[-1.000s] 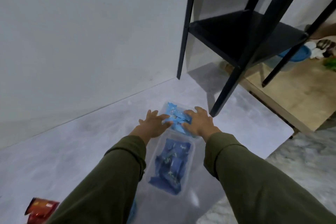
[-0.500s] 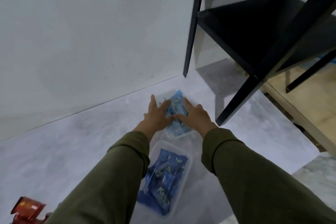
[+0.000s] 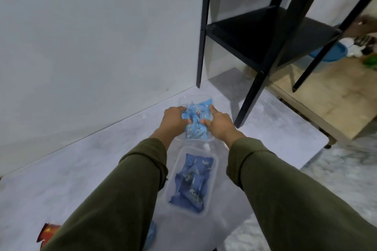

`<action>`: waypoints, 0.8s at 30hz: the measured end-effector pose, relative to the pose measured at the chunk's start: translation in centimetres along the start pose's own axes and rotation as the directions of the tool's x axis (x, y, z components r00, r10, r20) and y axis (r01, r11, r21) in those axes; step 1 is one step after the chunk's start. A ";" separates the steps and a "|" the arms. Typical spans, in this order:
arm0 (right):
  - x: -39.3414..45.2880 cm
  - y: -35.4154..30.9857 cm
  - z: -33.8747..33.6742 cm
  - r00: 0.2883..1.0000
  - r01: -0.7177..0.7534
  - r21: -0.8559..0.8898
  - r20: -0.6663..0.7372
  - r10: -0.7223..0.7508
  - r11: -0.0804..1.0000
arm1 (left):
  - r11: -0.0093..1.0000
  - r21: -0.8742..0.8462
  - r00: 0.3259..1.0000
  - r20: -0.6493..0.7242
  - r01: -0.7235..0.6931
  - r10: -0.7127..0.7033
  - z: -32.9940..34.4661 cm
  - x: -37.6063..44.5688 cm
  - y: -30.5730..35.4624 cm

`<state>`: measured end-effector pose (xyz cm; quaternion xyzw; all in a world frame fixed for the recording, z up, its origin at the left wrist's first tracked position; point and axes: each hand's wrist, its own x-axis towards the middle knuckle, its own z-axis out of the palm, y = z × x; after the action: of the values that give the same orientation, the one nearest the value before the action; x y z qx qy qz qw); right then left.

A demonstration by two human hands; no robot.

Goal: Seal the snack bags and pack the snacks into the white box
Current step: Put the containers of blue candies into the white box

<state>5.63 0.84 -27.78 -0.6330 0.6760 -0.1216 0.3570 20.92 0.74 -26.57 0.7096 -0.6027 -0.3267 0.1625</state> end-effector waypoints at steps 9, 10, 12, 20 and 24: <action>-11.9 0.2 3.7 0.993 -0.086 0.088 -0.070 0.092 0.992 | 0.979 0.104 0.979 0.125 -0.173 0.160 -0.6 -9.8 -3.1; -13.0 0.5 4.4 0.992 -0.093 0.098 -0.071 0.100 0.991 | 0.978 0.104 0.977 0.132 -0.180 0.166 -0.3 -10.7 -3.6; -14.8 1.0 5.5 0.992 -0.091 0.121 -0.077 0.101 0.988 | 0.979 0.095 0.977 0.133 -0.180 0.166 0.5 -12.1 -4.7; -16.9 3.8 8.6 0.990 -0.098 0.279 -0.075 0.124 0.955 | 0.973 -0.078 0.958 0.172 -0.219 0.229 2.8 -13.7 -8.2; -17.1 4.0 9.7 0.997 -0.065 0.485 -0.009 0.079 0.872 | 0.957 -0.242 0.946 0.240 -0.159 0.218 3.9 -13.9 -9.8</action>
<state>7.76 20.46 -31.54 -0.4960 0.6522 -0.2825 0.4989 24.89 16.92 -31.84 0.5763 -0.6446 -0.4656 0.1887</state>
